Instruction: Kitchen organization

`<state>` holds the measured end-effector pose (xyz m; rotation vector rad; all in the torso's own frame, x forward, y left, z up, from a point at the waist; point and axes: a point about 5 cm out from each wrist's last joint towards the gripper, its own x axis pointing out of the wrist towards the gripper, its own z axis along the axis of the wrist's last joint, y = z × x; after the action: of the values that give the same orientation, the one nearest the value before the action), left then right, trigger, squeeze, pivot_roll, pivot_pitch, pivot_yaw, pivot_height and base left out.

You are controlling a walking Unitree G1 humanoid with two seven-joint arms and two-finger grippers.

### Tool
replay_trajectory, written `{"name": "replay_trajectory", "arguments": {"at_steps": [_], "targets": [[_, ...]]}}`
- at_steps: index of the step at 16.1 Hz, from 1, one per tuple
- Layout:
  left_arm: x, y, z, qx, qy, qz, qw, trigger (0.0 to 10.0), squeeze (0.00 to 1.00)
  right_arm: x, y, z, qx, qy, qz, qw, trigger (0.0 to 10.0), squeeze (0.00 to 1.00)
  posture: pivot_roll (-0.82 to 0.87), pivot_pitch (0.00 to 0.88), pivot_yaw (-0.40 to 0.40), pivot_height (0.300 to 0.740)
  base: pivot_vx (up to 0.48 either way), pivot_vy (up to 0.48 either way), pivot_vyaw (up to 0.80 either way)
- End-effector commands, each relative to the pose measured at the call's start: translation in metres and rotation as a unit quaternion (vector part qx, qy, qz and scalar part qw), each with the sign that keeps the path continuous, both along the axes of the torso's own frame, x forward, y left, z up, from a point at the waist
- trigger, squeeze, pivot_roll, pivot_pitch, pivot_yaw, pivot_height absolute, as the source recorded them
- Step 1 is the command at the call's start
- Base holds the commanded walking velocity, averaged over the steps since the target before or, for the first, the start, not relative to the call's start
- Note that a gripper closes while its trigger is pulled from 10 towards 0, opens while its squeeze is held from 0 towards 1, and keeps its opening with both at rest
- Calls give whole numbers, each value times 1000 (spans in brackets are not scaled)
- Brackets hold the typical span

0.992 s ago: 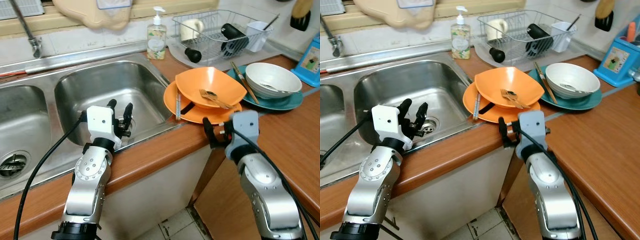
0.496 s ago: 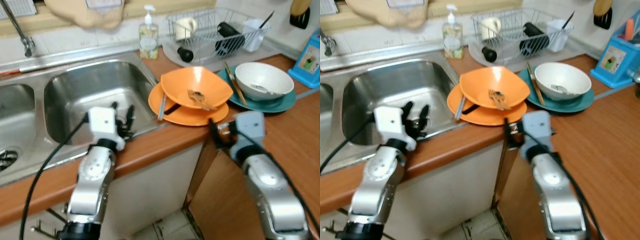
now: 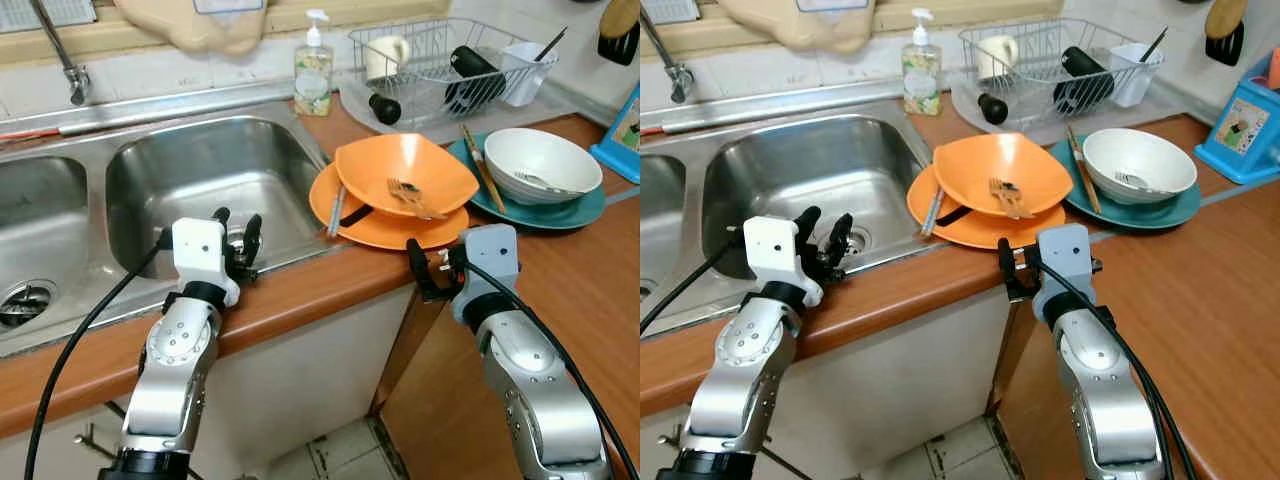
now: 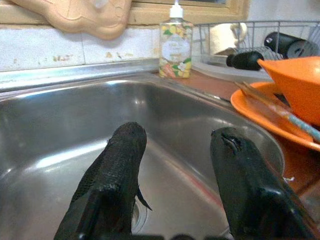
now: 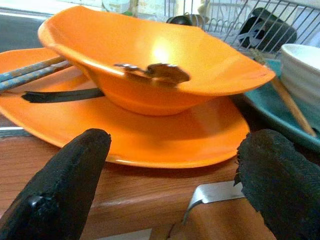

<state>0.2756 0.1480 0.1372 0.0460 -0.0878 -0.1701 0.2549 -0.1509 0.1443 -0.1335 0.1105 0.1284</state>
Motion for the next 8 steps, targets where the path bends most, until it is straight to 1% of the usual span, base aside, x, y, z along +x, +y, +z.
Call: {"name": "replay_trajectory", "arguments": {"at_steps": [1, 2, 4, 5, 6, 8], "targets": [[-3, -5, 2, 12, -3, -31, 999, 10000, 0, 0, -2, 3, 3, 3, -6, 1000, 10000, 0, -180, 0, -2, 740, 0, 0, 0], [-4, -7, 3, 17, -3, -52, 998, 10000, 0, 1, -4, 1, 2, 13, -14, 1000, 10000, 0, -181, 0, -1, 740, 0, 0, 0], [-4, -7, 2, 23, -4, -60, 998, 10000, 0, 1, -5, 1, 14, 17, -19, 1000, 10000, 0, -181, 0, -1, 740, 0, 0, 0], [-5, -7, 4, 24, -6, -77, 997, 10000, 0, 1, -8, 2, 34, 20, -33, 999, 10000, 0, -182, 0, -2, 740, 0, 0, 0], [-6, -8, 5, 23, -6, -82, 996, 10000, 0, 1, -9, 3, 38, 21, -37, 998, 10000, 0, -182, 0, -3, 740, 0, 0, 0], [-10, -10, 6, 33, -8, -118, 992, 10000, 0, 3, -16, 5, 65, 27, -76, 995, 10000, 0, -181, 0, -4, 740, 0, 0, 0]]}}
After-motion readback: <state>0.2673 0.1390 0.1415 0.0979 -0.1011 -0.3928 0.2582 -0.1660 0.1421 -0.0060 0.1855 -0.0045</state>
